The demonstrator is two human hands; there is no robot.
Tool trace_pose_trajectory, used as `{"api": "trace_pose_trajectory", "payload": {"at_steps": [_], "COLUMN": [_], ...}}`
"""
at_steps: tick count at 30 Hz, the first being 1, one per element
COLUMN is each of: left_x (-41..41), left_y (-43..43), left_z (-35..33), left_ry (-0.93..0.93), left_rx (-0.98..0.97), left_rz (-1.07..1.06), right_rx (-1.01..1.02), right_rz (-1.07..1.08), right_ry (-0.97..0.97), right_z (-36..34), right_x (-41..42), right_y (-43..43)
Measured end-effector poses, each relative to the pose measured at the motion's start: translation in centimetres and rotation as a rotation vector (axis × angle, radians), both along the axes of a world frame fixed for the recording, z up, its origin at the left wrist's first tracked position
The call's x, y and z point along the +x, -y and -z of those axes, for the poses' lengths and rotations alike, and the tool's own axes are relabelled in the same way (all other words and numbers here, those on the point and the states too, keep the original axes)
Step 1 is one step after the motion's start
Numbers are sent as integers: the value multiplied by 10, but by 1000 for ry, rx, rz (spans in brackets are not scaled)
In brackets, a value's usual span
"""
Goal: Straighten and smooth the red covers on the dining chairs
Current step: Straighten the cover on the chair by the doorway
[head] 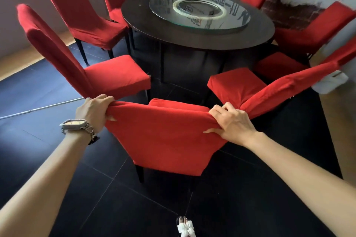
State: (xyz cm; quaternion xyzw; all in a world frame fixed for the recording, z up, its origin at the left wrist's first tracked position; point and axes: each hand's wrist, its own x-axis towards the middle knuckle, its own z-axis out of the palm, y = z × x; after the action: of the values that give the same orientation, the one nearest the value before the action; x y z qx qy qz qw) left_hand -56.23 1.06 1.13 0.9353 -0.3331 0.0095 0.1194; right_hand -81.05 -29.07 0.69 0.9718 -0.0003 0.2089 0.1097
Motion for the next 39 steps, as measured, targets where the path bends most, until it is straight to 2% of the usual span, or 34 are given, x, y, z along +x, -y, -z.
{"api": "trace_pose_trajectory", "payload": {"at_steps": [7,10,12,14,16,17,19,20,21,22,24,26,32,36,39], "left_x": [-11,-19,-23,-30,-33,-33,-30,-28,-27,-27,-29,-31,-23,-22,-20], "left_y": [-36,-47,-50,-50,-43,-37,-31,-29,-28,-28,-29,-32,-40,-47,-43], "left_z": [14,16,10,-6,-15,-16,-10,0,9,18,26,28,41,50,54], "left_ry": [-70,-149,-321,-684,-894,-892,-855,-879,-938,-1033,-1247,-1329,-1255,-1243,-1214], "left_rx": [31,88,89,-98,-306,-327,-314,-329,-352,-398,-543,-668,-862,-930,-1000], "left_rz": [10,6,26,-100,-303,-396,-543,-597,-620,-635,-703,-735,-804,-847,-863], "right_rx": [76,132,225,423,842,1165,1996,2389,2669,2815,2870,2864,2724,2573,2515], "right_rz": [-83,-32,78,205,372,492,768,797,757,726,799,952,1216,1110,1169], "right_ry": [68,43,35,10,80,207,428,439,420,376,240,128,-12,-251,-241], "right_z": [29,37,36,33,32,31,37,43,47,47,43,33,19,13,11], "right_x": [-22,-35,-42,-45,-51,-55,-64,-69,-73,-74,-67,-53,-17,5,22], "right_y": [-24,-42,-56,-68,-79,-84,-90,-90,-87,-81,-65,-53,-32,-21,-9]}}
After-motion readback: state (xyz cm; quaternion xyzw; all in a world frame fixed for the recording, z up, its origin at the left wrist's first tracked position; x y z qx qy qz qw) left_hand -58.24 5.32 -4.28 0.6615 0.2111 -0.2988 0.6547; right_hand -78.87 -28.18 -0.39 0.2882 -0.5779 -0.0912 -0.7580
